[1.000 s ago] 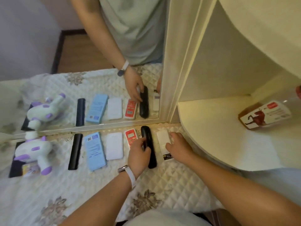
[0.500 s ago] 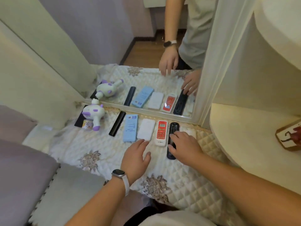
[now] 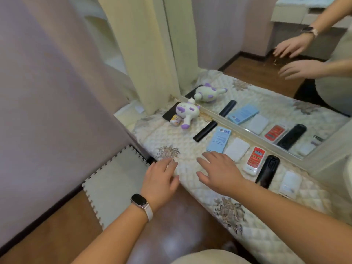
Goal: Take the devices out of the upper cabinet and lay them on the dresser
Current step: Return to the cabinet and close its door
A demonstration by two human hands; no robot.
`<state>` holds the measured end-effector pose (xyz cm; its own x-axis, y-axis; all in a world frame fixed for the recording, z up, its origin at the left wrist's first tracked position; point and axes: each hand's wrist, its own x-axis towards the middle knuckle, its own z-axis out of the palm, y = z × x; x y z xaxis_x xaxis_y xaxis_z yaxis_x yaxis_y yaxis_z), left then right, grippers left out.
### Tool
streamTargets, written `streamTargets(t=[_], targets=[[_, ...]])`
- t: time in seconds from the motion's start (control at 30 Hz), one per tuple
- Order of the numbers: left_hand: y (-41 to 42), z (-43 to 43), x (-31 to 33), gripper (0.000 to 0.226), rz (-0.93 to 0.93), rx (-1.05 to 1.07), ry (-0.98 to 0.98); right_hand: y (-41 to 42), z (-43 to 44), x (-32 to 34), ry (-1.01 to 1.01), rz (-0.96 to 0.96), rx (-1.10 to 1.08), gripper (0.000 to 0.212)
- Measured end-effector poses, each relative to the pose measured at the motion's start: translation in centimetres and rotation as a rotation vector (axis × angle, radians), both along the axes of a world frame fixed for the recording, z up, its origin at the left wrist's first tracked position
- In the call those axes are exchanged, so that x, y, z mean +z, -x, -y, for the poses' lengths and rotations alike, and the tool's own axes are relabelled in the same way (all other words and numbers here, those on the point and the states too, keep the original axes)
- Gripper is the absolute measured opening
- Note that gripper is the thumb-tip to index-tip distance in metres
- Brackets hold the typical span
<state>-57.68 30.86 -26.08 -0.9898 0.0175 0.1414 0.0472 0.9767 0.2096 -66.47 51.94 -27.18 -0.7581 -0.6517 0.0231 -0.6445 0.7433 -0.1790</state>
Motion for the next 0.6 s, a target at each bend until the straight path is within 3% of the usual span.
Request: streamTargets(t=[0.27,0.6], targets=[[-11.6,14.7,1.4,0.043,-0.013,0.23,0.033,-7.0,15.8,3.6,-0.015,-0.11,0.28,0.05],[-27.1,29.6,2.6,0.039,-0.192,0.54,0.058,-18.6,36.3,6.5,0.051,-0.21,0.648,0.049]])
